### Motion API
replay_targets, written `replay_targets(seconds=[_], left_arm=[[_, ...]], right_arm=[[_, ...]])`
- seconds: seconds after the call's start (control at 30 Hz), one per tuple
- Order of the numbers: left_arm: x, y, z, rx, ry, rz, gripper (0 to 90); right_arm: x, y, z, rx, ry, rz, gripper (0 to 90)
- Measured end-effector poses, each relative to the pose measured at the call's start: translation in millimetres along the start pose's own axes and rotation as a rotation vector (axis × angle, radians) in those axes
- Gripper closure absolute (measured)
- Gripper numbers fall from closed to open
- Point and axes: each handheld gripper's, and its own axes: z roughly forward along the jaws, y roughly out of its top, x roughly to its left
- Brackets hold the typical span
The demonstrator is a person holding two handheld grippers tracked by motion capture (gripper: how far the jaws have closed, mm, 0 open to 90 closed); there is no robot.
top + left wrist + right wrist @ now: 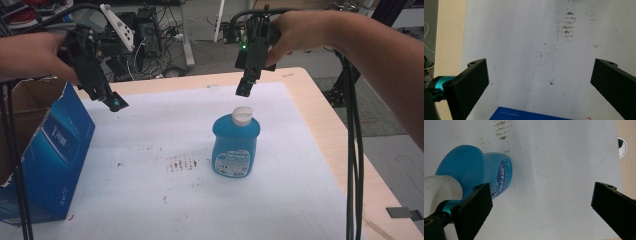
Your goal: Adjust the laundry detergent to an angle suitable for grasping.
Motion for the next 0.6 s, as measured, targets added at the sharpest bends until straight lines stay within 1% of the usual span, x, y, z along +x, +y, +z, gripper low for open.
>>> replay_targets(seconds=[0.07, 0.13, 0.27, 0.33, 0.37, 0.4, 0.43, 0.5, 0.53, 0.57, 0.6], left_arm=[[-0.5, 0.3, 0.1, 0.001, 0.002, 0.004, 1.6], [-1.7, 0.7, -0.5, 0.003, 0.003, 0.006, 1.6], [-2.0, 1.4, -0.4, 0.004, 0.005, 0.001, 1.6], [-3.1, 2.0, -1.0, 0.009, 0.009, 0.005, 1.6], [-3.7, 2.4, -2.3, 0.005, 0.015, 0.000, 1.7], [-3.7, 2.4, -2.3, 0.005, 0.015, 0.000, 1.6], [-4.6, 2.6, -3.7, 0.000, 0.019, -0.003, 1.7], [-4.9, 2.8, -4.2, -0.002, 0.020, -0.003, 1.7], [-5.4, 3.0, -4.6, -0.004, 0.021, -0.005, 1.7], [-6.1, 3.6, -5.5, 0.000, 0.021, -0.002, 1.7], [-6.8, 3.8, -5.5, 0.000, 0.021, -0.003, 1.6]], right_arm=[[-0.1, 0.3, -0.4, -0.013, -0.002, 0.004, 3.0], [-0.2, 0.5, -1.2, -0.011, 0.001, 0.009, 3.0], [0.6, 0.6, -0.2, -0.008, 0.004, -0.006, 3.0], [1.4, 0.0, -1.0, -0.007, 0.000, 0.004, 3.0], [2.9, -0.9, -3.3, -0.011, -0.004, 0.008, 3.0], [2.9, -0.9, -3.3, -0.011, -0.004, 0.008, 3.0], [3.6, -1.6, -4.8, -0.017, -0.004, -0.006, 3.0], [4.0, -2.0, -5.3, -0.020, -0.010, -0.003, 3.0], [4.0, -2.5, -6.3, -0.016, -0.009, -0.009, 3.0], [5.8, -2.5, -7.0, -0.018, -0.013, 0.002, 3.0], [7.1, -2.3, -8.1, -0.018, -0.012, -0.003, 3.0]])
